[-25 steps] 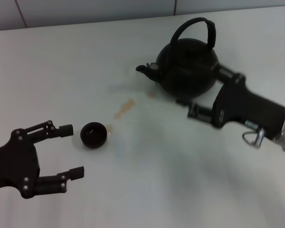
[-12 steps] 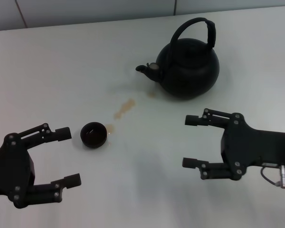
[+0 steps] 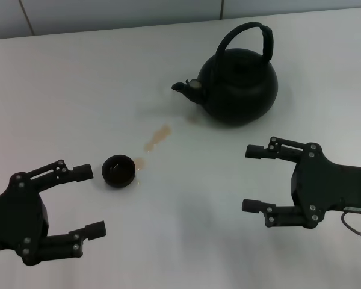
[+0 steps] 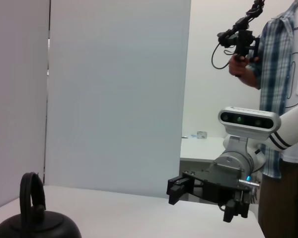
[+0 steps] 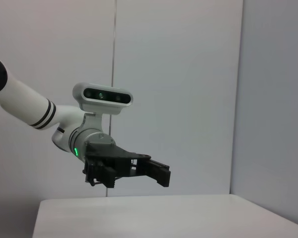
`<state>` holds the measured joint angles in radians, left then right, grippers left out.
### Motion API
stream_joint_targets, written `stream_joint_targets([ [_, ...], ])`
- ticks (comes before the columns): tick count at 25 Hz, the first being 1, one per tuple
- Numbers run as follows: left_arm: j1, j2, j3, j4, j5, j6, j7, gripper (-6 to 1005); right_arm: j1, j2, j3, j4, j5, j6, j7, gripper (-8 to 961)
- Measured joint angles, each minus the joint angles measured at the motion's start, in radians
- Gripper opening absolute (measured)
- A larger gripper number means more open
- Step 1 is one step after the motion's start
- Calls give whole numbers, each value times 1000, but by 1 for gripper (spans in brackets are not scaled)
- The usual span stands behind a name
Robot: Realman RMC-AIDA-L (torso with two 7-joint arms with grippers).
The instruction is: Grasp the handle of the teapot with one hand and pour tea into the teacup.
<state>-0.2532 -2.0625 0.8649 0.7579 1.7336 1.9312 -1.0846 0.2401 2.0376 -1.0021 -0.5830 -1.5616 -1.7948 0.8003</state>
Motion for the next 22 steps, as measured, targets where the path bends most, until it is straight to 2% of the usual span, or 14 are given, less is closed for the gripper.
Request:
stream_joint_targets([
  [22,-5,-1,-1,-17,1,-26,9,855,5,10,2,-6,-3,3,6,789],
])
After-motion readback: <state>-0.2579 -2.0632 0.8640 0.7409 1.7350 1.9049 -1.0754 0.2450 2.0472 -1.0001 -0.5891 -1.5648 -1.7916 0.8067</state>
